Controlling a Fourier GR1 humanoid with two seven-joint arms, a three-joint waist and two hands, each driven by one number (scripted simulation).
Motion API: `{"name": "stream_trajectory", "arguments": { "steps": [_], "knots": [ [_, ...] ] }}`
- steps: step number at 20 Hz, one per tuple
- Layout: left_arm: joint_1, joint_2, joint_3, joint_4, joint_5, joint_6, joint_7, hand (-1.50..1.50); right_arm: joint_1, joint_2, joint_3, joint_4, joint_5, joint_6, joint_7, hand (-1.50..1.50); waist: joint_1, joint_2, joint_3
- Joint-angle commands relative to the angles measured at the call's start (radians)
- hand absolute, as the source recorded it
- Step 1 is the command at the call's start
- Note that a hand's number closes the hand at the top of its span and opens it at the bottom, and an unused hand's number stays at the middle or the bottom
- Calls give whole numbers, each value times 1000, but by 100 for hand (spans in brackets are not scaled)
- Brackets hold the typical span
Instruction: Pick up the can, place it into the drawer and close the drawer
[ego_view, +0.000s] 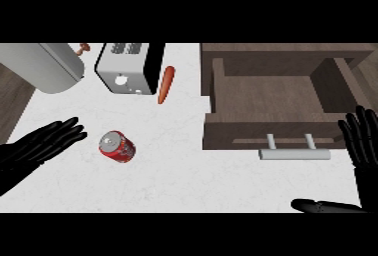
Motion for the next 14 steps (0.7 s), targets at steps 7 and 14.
{"name": "stream_trajectory", "arguments": {
  "steps": [7,14],
  "knots": [
    [-56,-28,84,153,-4,-90,48,-150,35,32,-25,26,-12,29,-48,-150,2,0,0],
    [-99,-117,46,161,-84,-49,86,-150,145,48,-30,32,15,87,-150,-150,-1,0,0]
  ]
}}
